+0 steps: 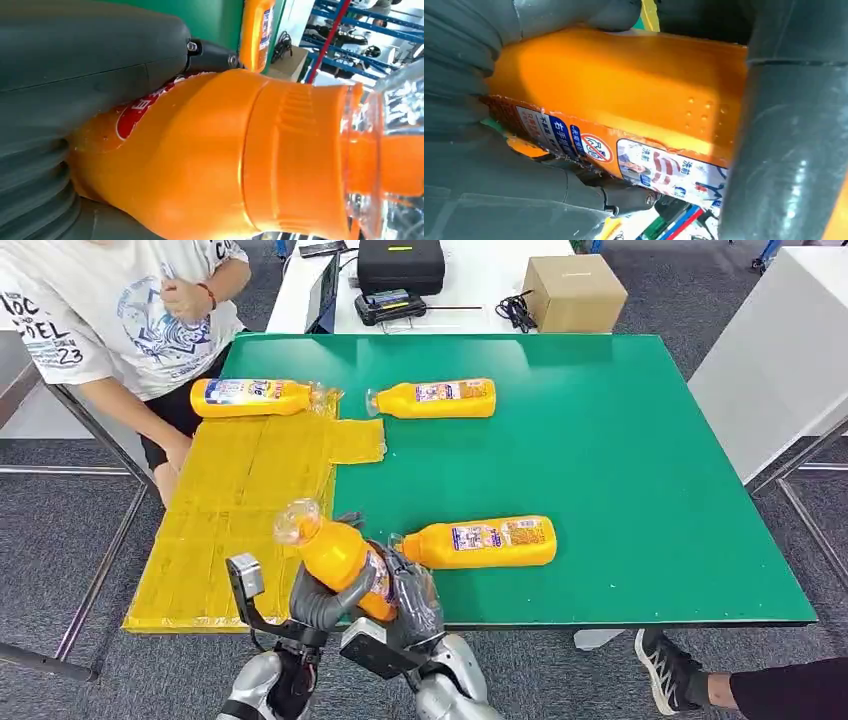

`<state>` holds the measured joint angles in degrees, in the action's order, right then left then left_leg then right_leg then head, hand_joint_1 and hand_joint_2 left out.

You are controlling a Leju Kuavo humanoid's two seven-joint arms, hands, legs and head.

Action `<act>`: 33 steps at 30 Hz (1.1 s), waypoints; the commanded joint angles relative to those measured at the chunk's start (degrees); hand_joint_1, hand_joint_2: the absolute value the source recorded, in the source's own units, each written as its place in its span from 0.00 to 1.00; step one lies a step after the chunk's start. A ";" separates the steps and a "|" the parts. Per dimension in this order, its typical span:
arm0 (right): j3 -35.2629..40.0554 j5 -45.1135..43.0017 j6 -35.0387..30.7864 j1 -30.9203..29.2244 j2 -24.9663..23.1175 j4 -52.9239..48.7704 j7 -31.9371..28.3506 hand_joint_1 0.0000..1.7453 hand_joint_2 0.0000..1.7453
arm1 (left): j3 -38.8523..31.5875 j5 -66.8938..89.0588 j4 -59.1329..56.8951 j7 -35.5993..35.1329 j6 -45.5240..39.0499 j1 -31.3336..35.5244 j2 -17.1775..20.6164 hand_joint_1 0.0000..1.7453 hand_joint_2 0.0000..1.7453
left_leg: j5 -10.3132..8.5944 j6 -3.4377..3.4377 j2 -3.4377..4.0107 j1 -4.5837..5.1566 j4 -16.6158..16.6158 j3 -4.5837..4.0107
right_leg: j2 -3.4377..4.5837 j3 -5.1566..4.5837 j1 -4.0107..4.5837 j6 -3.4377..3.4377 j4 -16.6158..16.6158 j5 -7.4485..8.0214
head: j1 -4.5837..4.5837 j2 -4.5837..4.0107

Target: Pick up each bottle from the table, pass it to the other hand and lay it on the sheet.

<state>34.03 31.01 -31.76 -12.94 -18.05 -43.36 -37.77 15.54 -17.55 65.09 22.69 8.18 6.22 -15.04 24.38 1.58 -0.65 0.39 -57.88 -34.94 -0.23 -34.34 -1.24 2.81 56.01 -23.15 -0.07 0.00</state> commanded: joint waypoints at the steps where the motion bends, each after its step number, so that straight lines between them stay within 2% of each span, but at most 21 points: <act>1: 4.27 0.56 0.93 -1.73 -1.24 6.15 0.27 1.00 1.00 | 0.82 -2.90 -2.07 0.01 3.60 2.36 0.50 1.00 1.00 | 0.07 -0.10 0.04 -0.08 0.01 0.16 | 0.02 0.16 0.09 -0.12 -0.03 -0.06 | -0.02 0.00; 12: 4.36 0.75 1.08 -1.87 -1.16 6.62 0.47 1.00 1.00 | -0.62 -5.76 0.57 0.90 4.51 1.99 -0.01 1.00 1.00 | 0.04 -0.07 0.00 -0.06 0.01 0.10 | -0.03 0.10 0.07 -0.09 -0.03 -0.04 | -0.02 0.00; 15: 4.47 0.87 1.15 -1.91 -1.16 6.65 0.68 1.00 1.00 | -1.12 -7.15 0.53 0.80 5.12 1.88 -0.26 1.00 1.00 | 0.27 -0.22 0.08 -0.26 -0.10 0.45 | 0.01 0.49 0.28 -0.27 -0.02 -0.21 | 0.00 0.00; 17: 4.58 1.44 0.65 -2.02 -1.11 6.97 1.24 1.00 1.00 | -1.08 -7.70 0.76 0.54 5.47 1.82 0.00 1.00 1.00 | 0.13 -0.13 0.03 -0.14 -0.04 0.22 | -0.01 0.25 0.15 -0.16 -0.02 -0.10 | 0.00 0.00; 18: 4.39 1.64 -0.01 -1.98 -1.12 6.98 1.53 0.76 1.00 | -1.12 -7.74 0.96 0.43 5.40 1.75 0.08 1.00 1.00 | 0.16 -0.15 0.05 -0.16 -0.07 0.25 | 0.00 0.28 0.18 -0.18 -0.01 -0.13 | -0.02 0.00; 19: 3.67 1.80 -1.76 -1.77 -1.22 6.64 2.05 0.00 1.00 | -1.49 -7.59 1.65 0.72 4.87 1.56 0.16 1.00 1.00 | 0.16 -0.16 0.05 -0.17 -0.03 0.31 | -0.01 0.35 0.19 -0.20 -0.05 -0.13 | -0.02 0.00; 20: 3.18 1.73 -2.28 -1.77 -1.11 6.10 2.57 0.00 0.00 | -1.66 -5.77 2.37 1.92 3.05 1.44 0.42 1.00 1.00 | 0.18 -0.17 0.03 -0.20 -0.07 0.30 | -0.03 0.36 0.21 -0.21 -0.04 -0.14 | -0.02 0.00; 23: 0.73 -0.77 -0.16 0.45 0.77 -3.06 2.81 0.00 0.00 | -3.03 -2.48 4.84 3.02 -0.26 0.98 0.92 1.00 1.00 | 0.21 -0.19 0.08 -0.21 -0.08 0.35 | 0.01 0.38 0.23 -0.23 -0.02 -0.17 | 0.00 0.00; 25: -1.54 -5.68 5.26 4.07 2.97 -15.48 2.14 0.00 0.00 | -4.49 1.89 6.21 5.44 -4.33 1.01 1.15 1.00 1.00 | 0.18 -0.16 0.07 -0.18 -0.09 0.25 | 0.01 0.28 0.19 -0.19 0.00 -0.15 | 0.00 0.00; 27: -2.04 -6.55 8.62 6.13 4.80 -23.26 3.93 0.00 0.00 | -5.53 2.62 6.22 5.71 -5.18 1.34 1.41 1.00 1.00 | 0.17 -0.14 -0.03 -0.19 -0.14 0.13 | -0.09 0.19 0.20 -0.18 0.05 -0.16 | 0.00 0.00; 32: -2.36 -6.24 9.46 6.71 4.82 -24.19 4.63 0.00 0.00 | -5.83 2.92 5.64 5.89 -5.17 1.47 1.21 1.00 1.00 | 0.05 -0.08 -0.01 -0.07 0.00 0.11 | -0.03 0.13 0.08 -0.10 -0.04 -0.04 | 0.00 0.00; 33: -2.61 -7.35 10.48 7.06 4.95 -25.45 3.09 0.00 0.00 | -6.23 4.06 5.46 6.55 -6.72 1.61 1.06 1.00 1.00 | 0.11 -0.12 0.02 -0.13 -0.04 0.20 | -0.03 0.24 0.14 -0.15 -0.03 -0.09 | 0.00 0.00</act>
<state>33.99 25.16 -23.65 -9.26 -16.35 -56.66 -33.88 11.61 -15.15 70.77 28.39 3.30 5.75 -14.86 24.39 1.57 -0.61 0.39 -57.89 -34.94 -0.22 -34.38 -1.24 2.80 56.01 -23.15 -0.07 0.00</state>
